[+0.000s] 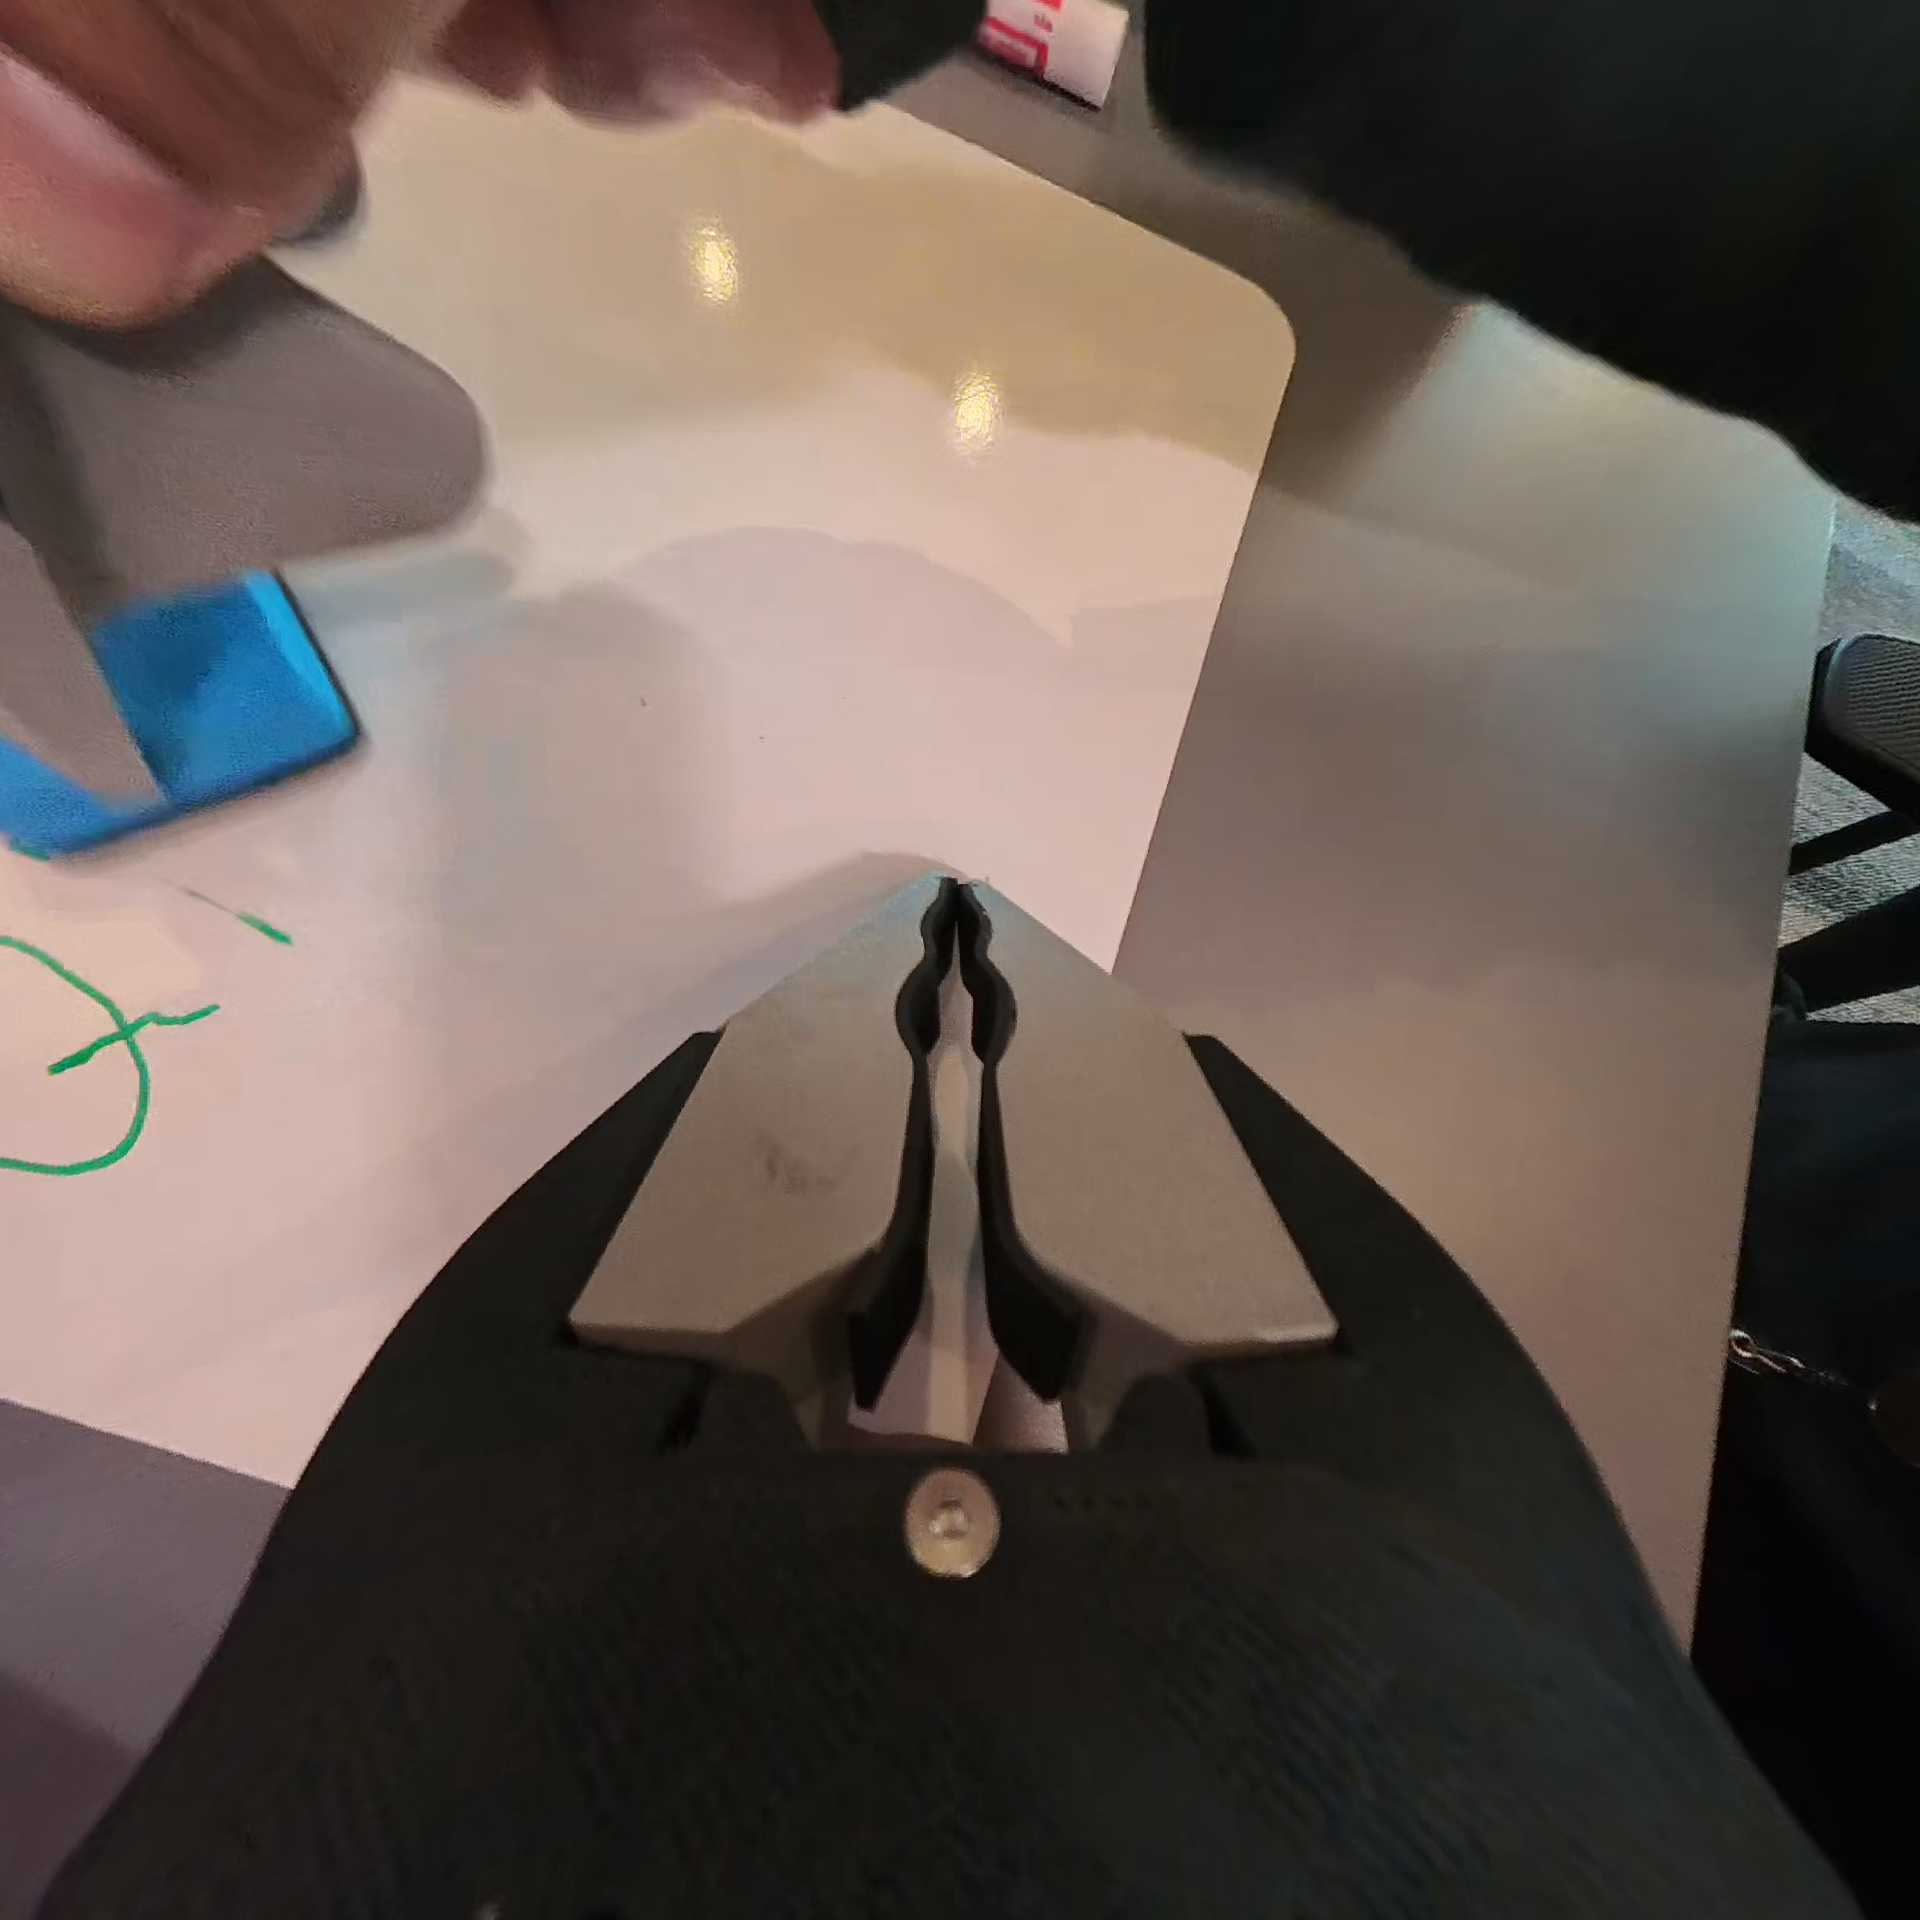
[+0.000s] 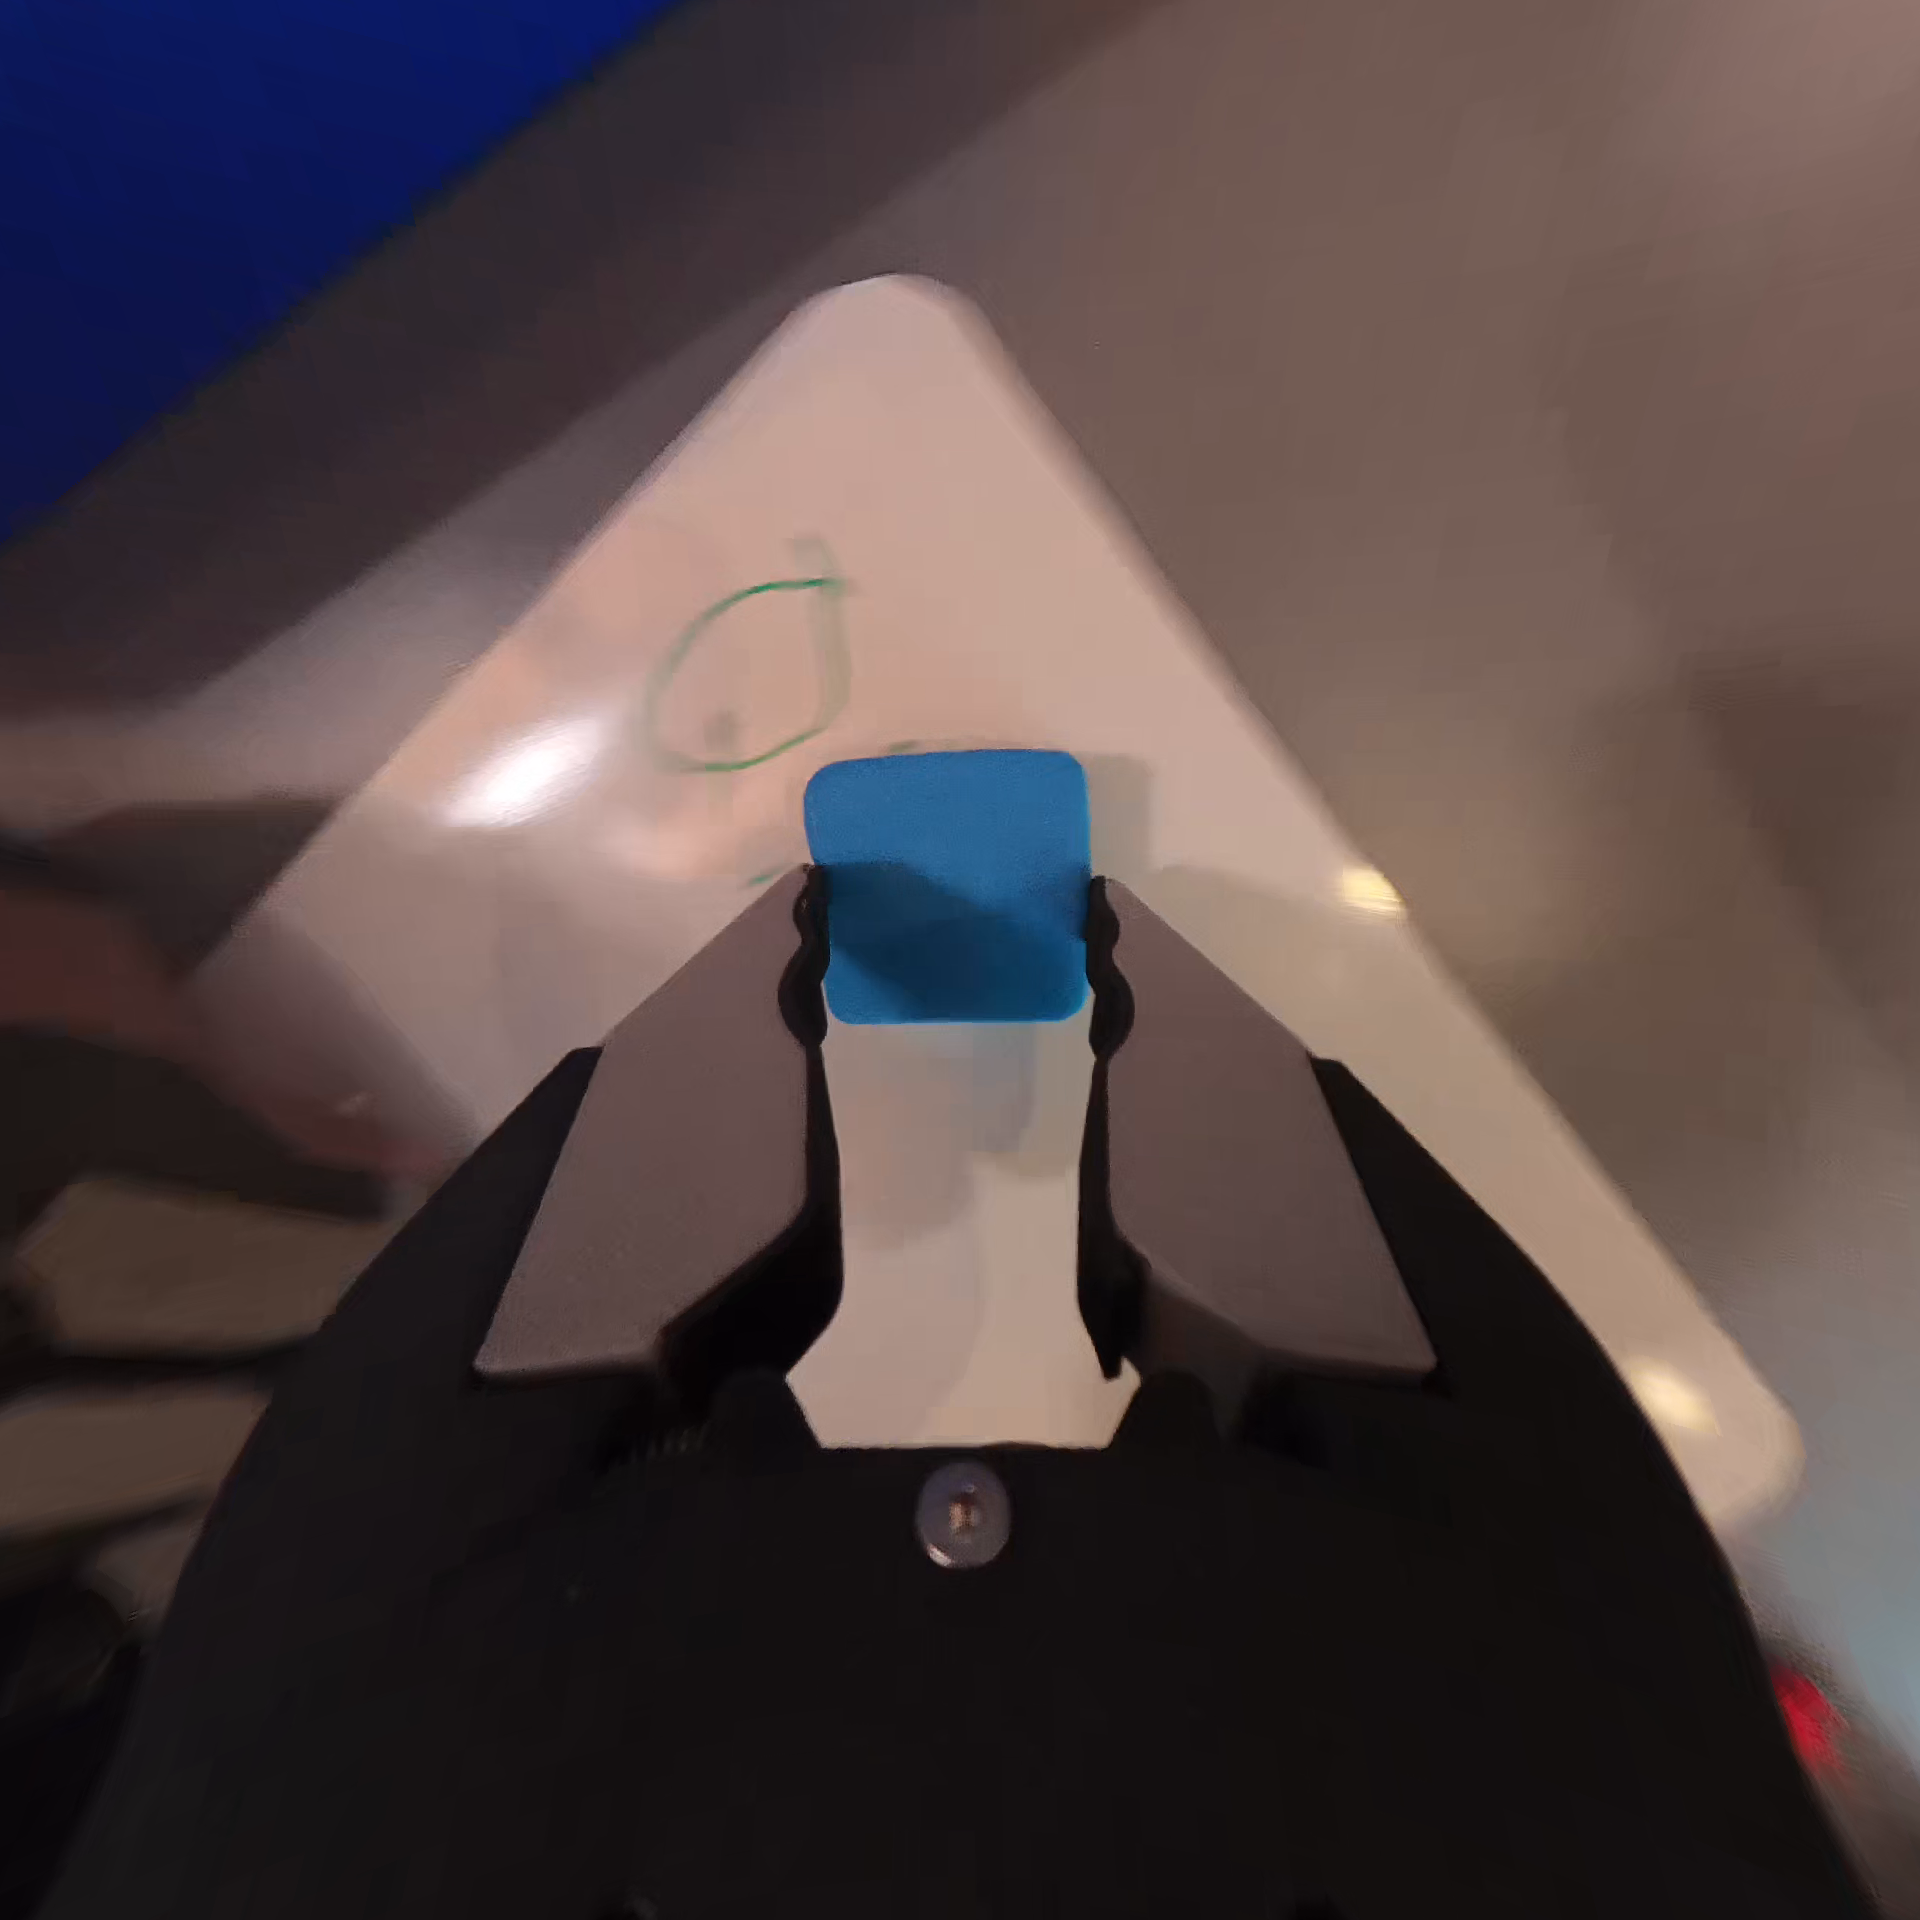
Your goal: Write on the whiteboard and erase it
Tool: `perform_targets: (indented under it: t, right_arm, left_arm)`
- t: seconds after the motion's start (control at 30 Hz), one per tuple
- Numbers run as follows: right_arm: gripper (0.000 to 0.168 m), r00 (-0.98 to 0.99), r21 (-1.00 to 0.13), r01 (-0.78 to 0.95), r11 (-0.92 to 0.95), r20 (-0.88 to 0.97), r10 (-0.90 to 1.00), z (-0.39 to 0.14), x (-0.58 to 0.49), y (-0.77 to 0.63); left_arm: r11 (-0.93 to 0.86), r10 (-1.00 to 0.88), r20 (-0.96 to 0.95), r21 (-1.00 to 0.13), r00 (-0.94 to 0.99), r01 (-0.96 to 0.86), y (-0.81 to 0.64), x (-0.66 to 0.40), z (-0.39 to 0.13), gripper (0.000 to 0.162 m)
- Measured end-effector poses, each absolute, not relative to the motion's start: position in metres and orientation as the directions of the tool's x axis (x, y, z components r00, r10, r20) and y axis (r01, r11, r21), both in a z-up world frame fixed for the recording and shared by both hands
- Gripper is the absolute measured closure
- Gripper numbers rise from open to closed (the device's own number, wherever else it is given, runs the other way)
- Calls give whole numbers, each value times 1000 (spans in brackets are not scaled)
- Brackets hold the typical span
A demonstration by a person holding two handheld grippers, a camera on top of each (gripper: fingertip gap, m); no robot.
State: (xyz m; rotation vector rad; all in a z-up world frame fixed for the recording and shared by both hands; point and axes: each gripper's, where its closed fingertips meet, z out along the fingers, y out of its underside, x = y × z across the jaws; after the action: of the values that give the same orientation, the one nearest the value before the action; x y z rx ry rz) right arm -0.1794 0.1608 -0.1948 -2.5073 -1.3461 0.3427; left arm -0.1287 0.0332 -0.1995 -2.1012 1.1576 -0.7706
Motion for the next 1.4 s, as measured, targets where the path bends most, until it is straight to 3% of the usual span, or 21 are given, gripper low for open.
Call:
perform_targets:
  t: [0.07, 0.13, 0.23, 0.3, 0.4, 0.47, 0.53, 0.63, 0.77, 0.83, 0.87, 0.93, 0.97, 1.03, 1.17, 1.23, 1.33, 1.4]
  right_arm:
    - [121, 571, -356, 770, -530, 15, 821, -193, -174, 177]
    - [121, 502, -358, 780, -513, -133, 855, -195, -193, 154]
    - [121, 564, -358, 776, -519, 25, 826, -192, -182, 179]
    - [121, 487, -355, 784, -510, -158, 859, -194, -202, 151]
    - [121, 560, -363, 767, -529, -24, 828, -193, -189, 174]
    - [120, 458, -364, 787, -498, -197, 867, -194, -207, 142]
    - [121, 534, -352, 771, -531, -99, 840, -194, -193, 159]
    - [120, 435, -360, 793, -491, -229, 871, -193, -204, 129]
    - [121, 537, -384, 770, -509, -41, 843, -193, -194, 165]
    - [120, 381, -398, 795, -458, -259, 888, -192, -221, 128]
    - [120, 389, -381, 802, -460, -252, 886, -192, -221, 130]
    - [121, 519, -391, 782, -485, -23, 854, -192, -209, 173]
    - [121, 502, -399, 791, -464, -10, 865, -192, -213, 175]
    - [120, 384, -413, 808, -421, -174, 907, -194, -237, 147]
    - [121, 458, -416, 810, -414, 7, 889, -192, -232, 180]
    - [120, 367, -408, 826, -388, -133, 921, -194, -247, 154]
    - [120, 471, -423, 793, -438, -29, 882, -193, -241, 182]
    - [120, 384, -428, 805, -411, -152, 911, -194, -253, 161]
  left_arm:
    - [-432, -872, 198, -740, 447, -515, 33, -129, -200, 162]
    - [-428, -874, 194, -741, 445, -518, 33, -129, -200, 162]
    - [-430, -873, 197, -740, 445, -516, 33, -128, -199, 162]
    - [-429, -874, 196, -740, 444, -517, 33, -128, -199, 162]
    - [-430, -874, 198, -740, 445, -517, 33, -129, -199, 162]
    - [-429, -874, 197, -740, 444, -518, 32, -128, -199, 162]
    - [-431, -874, 199, -740, 444, -517, 32, -128, -199, 162]
    - [-426, -875, 192, -741, 444, -519, 32, -128, -199, 162]
    - [-427, -875, 194, -741, 443, -519, 32, -128, -199, 162]
    - [-423, -876, 190, -741, 443, -521, 32, -128, -199, 162]
    - [-425, -876, 192, -741, 443, -520, 32, -128, -199, 162]
    - [-429, -874, 197, -741, 444, -517, 32, -128, -199, 162]
    - [-428, -875, 196, -741, 444, -518, 32, -128, -199, 162]
    - [-427, -875, 194, -741, 443, -519, 32, -128, -199, 162]
    - [-428, -875, 196, -741, 443, -518, 32, -128, -199, 162]
    - [-424, -876, 191, -741, 442, -520, 32, -128, -199, 162]
    - [-425, -876, 193, -741, 442, -520, 32, -128, -199, 162]
    - [-423, -877, 190, -742, 441, -521, 32, -128, -199, 162]
